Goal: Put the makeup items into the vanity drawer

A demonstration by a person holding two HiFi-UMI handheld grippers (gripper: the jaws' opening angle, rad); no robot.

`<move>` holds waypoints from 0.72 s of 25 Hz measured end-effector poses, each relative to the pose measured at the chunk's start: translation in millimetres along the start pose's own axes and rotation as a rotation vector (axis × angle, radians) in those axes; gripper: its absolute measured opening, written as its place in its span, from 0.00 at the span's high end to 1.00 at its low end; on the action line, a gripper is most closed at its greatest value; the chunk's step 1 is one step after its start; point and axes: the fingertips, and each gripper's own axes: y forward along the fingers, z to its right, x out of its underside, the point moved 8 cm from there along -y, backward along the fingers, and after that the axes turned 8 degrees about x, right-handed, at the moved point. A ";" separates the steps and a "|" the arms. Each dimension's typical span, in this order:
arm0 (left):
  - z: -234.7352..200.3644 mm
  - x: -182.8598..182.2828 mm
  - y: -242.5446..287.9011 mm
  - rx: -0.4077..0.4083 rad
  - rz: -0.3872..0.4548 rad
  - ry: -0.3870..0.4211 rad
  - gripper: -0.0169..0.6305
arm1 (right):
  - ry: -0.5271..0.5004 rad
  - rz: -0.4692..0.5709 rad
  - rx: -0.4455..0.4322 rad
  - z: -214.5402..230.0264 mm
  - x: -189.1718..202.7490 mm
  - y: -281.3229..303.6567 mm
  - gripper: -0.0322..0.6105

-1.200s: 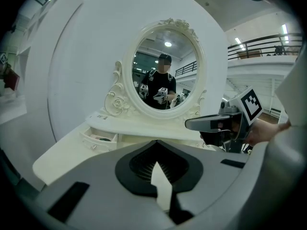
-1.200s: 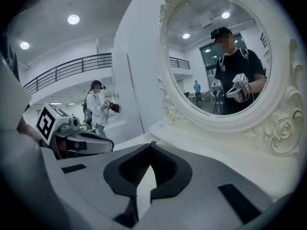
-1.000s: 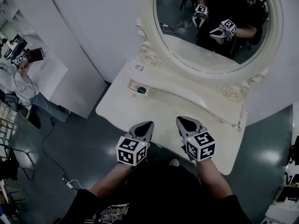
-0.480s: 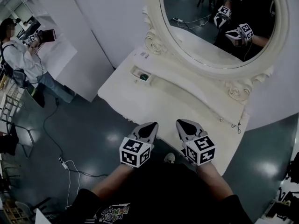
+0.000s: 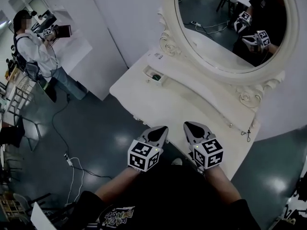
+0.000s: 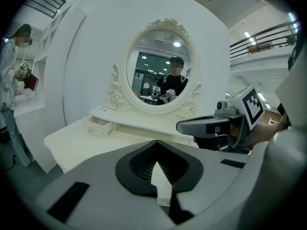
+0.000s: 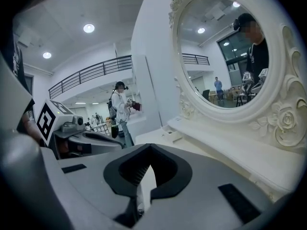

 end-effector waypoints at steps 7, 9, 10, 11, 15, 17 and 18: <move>-3.0 -4.1 -0.1 -0.020 0.023 -0.006 0.96 | -0.029 -0.013 -0.017 -4.9 0.7 0.9 0.90; -3.4 -4.2 0.0 -0.020 0.027 -0.010 0.96 | -0.031 -0.018 -0.018 -5.0 1.0 1.1 0.90; -3.9 -4.1 0.0 -0.020 0.029 -0.013 0.96 | -0.032 -0.021 -0.020 -5.3 1.1 1.7 0.90; -4.6 -3.6 0.0 -0.020 0.029 -0.017 0.96 | -0.033 -0.024 -0.022 -5.8 1.4 2.5 0.90; -9.3 1.3 -0.5 -0.022 0.023 -0.033 0.96 | -0.034 -0.037 -0.034 -9.5 4.5 8.0 0.90; -12.3 2.5 -0.5 -0.025 0.021 -0.038 0.96 | -0.035 -0.039 -0.038 -10.7 5.3 11.3 0.90; -14.0 2.2 -0.3 -0.025 0.020 -0.039 0.96 | -0.035 -0.040 -0.040 -11.0 5.3 13.2 0.90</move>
